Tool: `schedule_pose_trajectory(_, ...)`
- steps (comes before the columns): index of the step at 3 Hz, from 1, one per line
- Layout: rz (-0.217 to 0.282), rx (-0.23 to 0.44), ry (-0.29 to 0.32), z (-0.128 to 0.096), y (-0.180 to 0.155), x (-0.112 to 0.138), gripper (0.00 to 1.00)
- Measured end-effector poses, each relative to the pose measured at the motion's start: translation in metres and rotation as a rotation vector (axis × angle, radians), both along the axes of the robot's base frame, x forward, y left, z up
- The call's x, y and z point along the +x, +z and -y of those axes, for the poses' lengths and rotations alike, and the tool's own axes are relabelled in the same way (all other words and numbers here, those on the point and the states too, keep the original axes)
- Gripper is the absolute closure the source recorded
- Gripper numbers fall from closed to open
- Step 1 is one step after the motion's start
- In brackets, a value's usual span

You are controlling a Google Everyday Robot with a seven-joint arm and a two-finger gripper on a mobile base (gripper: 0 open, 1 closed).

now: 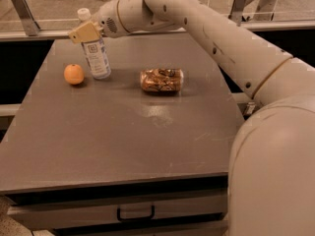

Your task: Move blue plastic bottle near orange

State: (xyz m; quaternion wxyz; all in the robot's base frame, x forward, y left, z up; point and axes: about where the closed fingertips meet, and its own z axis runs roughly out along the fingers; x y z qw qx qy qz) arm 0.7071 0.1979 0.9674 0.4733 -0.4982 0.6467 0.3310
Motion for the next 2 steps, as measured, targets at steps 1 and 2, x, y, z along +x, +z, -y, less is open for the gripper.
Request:
schedule_pose_trajectory(1,-0.002,0.000,0.004,-0.0026,-0.0011,-0.0008,0.13)
schedule_pose_trajectory(2,-0.003,-0.001,0.008,-0.0051,-0.0022,-0.0016,0.00)
